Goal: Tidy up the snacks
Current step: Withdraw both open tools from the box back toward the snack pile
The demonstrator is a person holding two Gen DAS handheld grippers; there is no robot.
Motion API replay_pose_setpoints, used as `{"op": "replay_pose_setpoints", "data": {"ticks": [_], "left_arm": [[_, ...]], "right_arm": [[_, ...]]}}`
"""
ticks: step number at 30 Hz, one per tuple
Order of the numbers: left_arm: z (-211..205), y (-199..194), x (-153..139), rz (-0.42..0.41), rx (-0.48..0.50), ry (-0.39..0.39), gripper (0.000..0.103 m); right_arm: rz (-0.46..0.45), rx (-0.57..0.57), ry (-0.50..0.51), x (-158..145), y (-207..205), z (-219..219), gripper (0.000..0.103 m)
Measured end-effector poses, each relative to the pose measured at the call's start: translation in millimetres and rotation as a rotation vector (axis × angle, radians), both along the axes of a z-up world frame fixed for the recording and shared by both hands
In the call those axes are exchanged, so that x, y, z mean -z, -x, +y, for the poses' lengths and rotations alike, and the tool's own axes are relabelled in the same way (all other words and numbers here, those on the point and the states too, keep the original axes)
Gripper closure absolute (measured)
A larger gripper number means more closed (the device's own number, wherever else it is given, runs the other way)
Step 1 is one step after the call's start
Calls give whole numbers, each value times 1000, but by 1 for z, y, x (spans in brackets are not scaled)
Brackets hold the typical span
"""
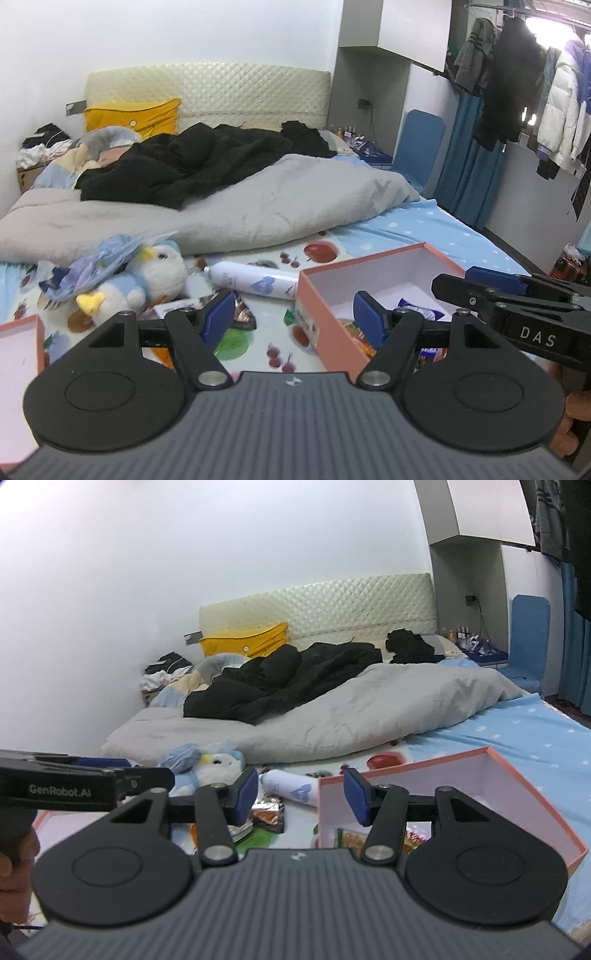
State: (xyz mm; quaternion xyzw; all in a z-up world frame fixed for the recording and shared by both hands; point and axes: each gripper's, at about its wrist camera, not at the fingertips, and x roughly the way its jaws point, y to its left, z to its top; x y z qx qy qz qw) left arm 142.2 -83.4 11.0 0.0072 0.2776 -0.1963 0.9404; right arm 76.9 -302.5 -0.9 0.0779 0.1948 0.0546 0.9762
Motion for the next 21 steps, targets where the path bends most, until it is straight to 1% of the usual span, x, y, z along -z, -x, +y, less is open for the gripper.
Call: {"op": "replay_pose_setpoints", "data": {"ticks": [5, 9, 14, 21], "left_arm": [[21, 13, 13, 30, -20, 18, 28], [31, 26, 22, 26, -28, 0, 28], [48, 37, 33, 45, -39, 22, 28], [71, 50, 56, 82, -71, 38, 28]], "right_arm": [[14, 12, 4, 9, 11, 18, 48], [16, 9, -7, 16, 20, 29, 48], [16, 4, -17, 25, 30, 45, 48], [37, -32, -14, 42, 41, 68, 48]]}}
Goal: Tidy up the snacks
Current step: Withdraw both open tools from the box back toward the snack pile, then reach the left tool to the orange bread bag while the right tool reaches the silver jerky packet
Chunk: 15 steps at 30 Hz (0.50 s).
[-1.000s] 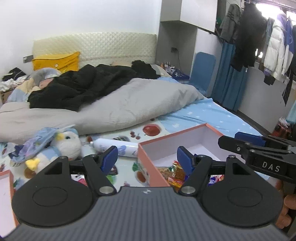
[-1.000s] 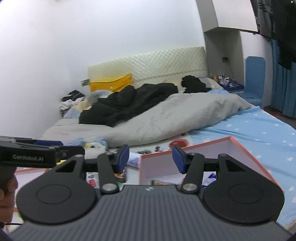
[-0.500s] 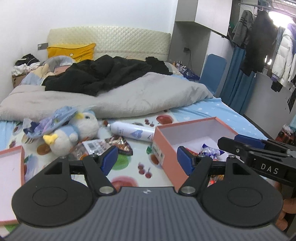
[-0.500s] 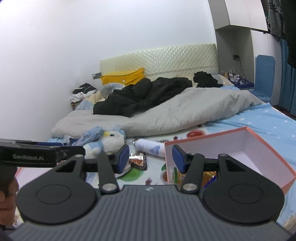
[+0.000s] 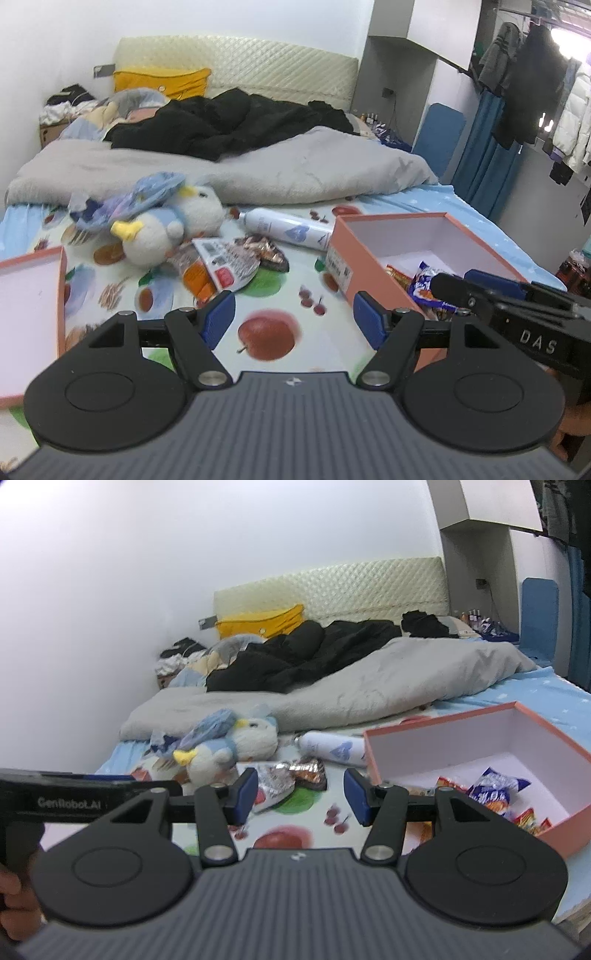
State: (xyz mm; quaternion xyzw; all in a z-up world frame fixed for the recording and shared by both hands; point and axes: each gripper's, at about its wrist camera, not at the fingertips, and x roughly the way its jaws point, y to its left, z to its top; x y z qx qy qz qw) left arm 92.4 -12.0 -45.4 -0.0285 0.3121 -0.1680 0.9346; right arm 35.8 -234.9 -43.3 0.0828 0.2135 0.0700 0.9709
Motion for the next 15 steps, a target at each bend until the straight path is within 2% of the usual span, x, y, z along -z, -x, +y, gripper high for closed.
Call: {"op": "replay_pose_setpoints", "data": {"ticks": [5, 15], "left_arm": [[19, 6, 15, 25, -21, -9, 28], [53, 0, 49, 95, -66, -4, 28]], "right_arm": [[61, -21, 4, 16, 5, 16, 48], [116, -45, 18, 36, 2, 37, 48]]}}
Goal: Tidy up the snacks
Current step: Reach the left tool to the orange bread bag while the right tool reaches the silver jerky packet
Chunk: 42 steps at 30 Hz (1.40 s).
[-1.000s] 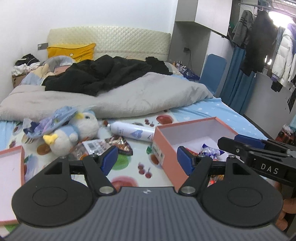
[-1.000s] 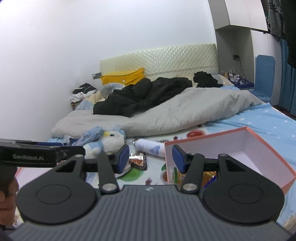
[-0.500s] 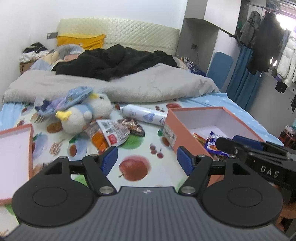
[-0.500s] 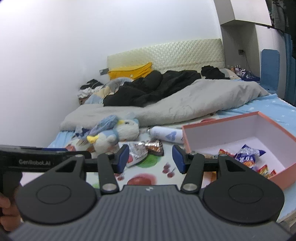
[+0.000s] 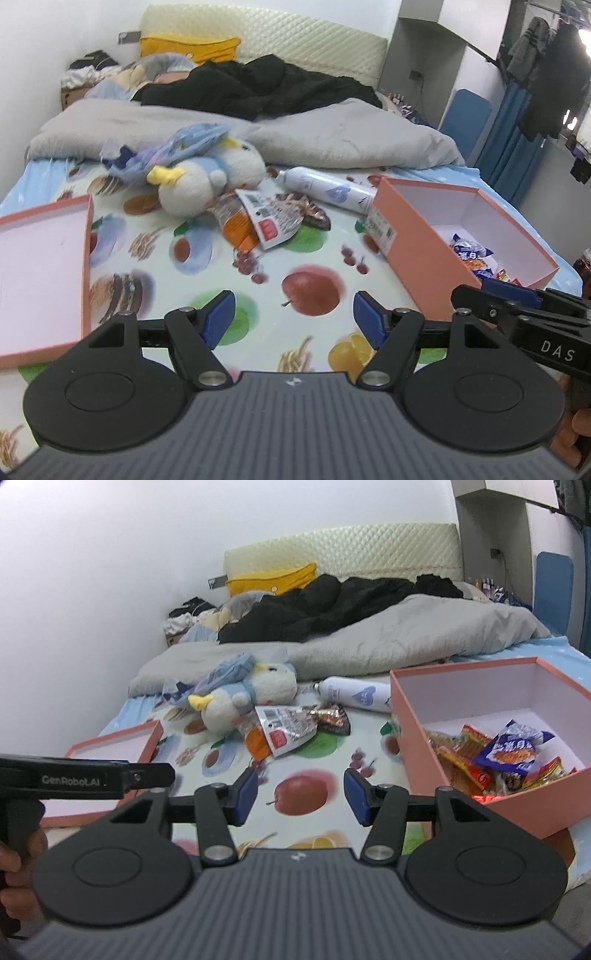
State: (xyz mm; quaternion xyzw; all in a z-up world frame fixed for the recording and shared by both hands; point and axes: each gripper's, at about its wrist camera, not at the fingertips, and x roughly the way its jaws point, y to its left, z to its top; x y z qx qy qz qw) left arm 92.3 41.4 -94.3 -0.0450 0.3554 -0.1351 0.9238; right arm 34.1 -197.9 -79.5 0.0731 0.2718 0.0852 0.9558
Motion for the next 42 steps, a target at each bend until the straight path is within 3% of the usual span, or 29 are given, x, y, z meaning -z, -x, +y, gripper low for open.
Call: {"op": "replay_pose_setpoints", "data": {"ticks": [11, 23, 25, 27, 37, 42], "left_arm": [[12, -30, 31, 54, -34, -1, 28], [15, -90, 81, 77, -61, 18, 28], [15, -99, 90, 79, -70, 23, 28], [16, -110, 100, 85, -87, 36, 28], [22, -172, 135, 93, -99, 75, 27], [21, -207, 146, 78, -73, 56, 27]], "right_arm": [[28, -27, 19, 20, -31, 8, 48], [56, -51, 43, 57, -90, 9, 48], [63, -54, 48, 65, -102, 9, 35], [77, -53, 44, 73, -114, 7, 31], [118, -45, 61, 109, -188, 11, 31], [114, -36, 4, 117, -221, 11, 31]]}}
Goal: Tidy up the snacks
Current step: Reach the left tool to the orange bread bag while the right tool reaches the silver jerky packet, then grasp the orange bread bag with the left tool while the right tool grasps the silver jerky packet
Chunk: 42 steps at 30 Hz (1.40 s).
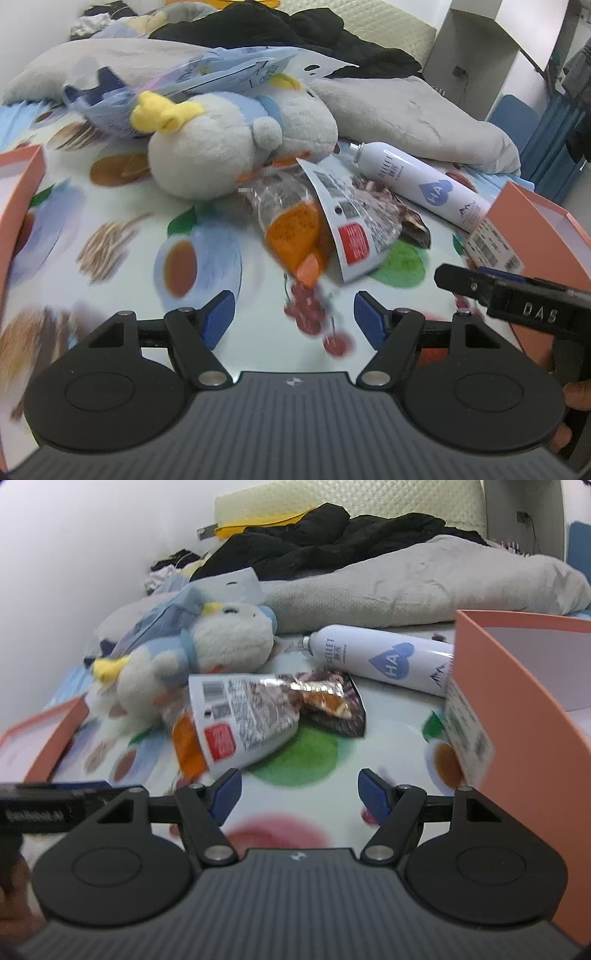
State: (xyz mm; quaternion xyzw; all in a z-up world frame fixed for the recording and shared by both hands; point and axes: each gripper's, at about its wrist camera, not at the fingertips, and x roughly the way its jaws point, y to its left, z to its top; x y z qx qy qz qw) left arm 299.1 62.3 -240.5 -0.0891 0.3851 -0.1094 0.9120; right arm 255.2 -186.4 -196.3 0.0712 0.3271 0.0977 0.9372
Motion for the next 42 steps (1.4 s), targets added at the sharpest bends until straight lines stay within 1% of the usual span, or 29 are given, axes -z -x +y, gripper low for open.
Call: {"op": "replay_pose_setpoints", "data": {"ticks": [2, 6, 8, 10, 13, 16, 19, 23, 24, 25, 26, 27, 31, 33, 35, 38, 42], "left_arm": [[0, -13, 4, -15, 12, 3, 27], [-1, -33, 13, -33, 33, 17, 27], [1, -42, 17, -35, 29, 30, 27], [2, -50, 22, -34, 26, 36, 27], [2, -59, 26, -61, 37, 28, 27], [0, -67, 28, -84, 57, 15, 27], [-1, -74, 31, -98, 75, 18, 27], [-6, -81, 33, -107, 78, 6, 27], [-8, -82, 34, -108, 81, 1, 27], [-8, -83, 34, -108, 81, -2, 27], [-8, -85, 34, -108, 79, 0, 27], [-8, -84, 34, -106, 77, 4, 28], [-5, -85, 32, -98, 67, 16, 35], [-2, -85, 32, -91, 69, 38, 40], [1, -83, 31, -81, 63, 60, 41], [3, -77, 29, -66, 44, 69, 42], [7, -64, 23, -49, 16, 56, 44]], "right_arm": [[7, 2, -40, 2, -14, 2, 31], [60, 15, -184, 11, -41, 1, 31], [71, 23, -217, 16, -52, 4, 31], [88, 47, -221, 22, -62, 7, 31], [94, 69, -228, 30, -76, 11, 31], [68, 81, -223, 31, -82, 13, 31], [50, 83, -222, 33, -89, 14, 31], [26, 79, -220, 37, -95, 17, 31], [19, 76, -217, 37, -96, 18, 39], [18, 68, -219, 38, -98, 19, 53], [21, 76, -209, 38, -99, 20, 57], [24, 86, -186, 38, -100, 21, 69], [15, 70, -153, 35, -99, 22, 72], [16, 73, -139, 33, -97, 21, 73], [14, 76, -126, 30, -94, 21, 74], [16, 79, -107, 27, -85, 18, 74], [27, 73, -89, 24, -69, 14, 75]]}}
